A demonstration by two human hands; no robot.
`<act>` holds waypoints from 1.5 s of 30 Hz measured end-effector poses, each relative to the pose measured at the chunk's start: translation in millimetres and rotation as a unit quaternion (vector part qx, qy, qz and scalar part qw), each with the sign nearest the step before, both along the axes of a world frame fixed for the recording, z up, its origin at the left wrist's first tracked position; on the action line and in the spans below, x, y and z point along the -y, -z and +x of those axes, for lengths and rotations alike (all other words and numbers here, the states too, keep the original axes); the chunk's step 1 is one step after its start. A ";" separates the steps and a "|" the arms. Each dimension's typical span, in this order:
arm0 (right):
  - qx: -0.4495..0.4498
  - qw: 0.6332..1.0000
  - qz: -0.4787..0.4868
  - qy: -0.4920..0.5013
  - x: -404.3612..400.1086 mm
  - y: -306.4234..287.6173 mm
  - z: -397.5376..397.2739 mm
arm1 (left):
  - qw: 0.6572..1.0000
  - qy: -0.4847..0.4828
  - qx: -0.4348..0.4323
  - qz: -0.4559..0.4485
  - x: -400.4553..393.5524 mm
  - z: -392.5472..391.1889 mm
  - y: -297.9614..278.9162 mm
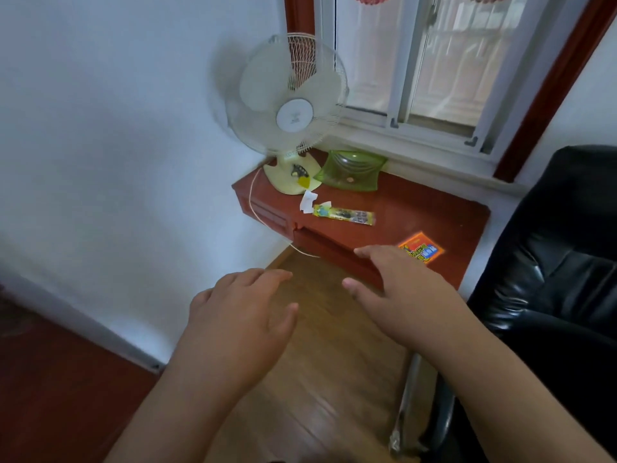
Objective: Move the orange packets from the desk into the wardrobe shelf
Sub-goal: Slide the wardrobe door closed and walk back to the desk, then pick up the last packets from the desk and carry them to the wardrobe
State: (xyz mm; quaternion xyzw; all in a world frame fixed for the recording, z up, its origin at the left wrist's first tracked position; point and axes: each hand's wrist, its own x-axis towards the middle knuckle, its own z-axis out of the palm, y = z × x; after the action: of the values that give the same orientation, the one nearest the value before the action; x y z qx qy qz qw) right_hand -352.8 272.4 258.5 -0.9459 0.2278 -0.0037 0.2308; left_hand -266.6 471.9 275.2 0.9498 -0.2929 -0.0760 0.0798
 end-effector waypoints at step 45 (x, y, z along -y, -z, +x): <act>-0.119 0.926 0.090 0.348 356.2 169.6 150.1 | 0.967 0.249 -0.041 0.039 453.4 265.4 194.3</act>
State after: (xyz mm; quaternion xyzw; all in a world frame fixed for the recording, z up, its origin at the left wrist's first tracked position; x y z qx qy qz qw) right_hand -202.7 -83.8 88.9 -0.7759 0.5680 0.0489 0.2701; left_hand -1.2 18.5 80.9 0.8453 -0.5134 -0.1438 0.0331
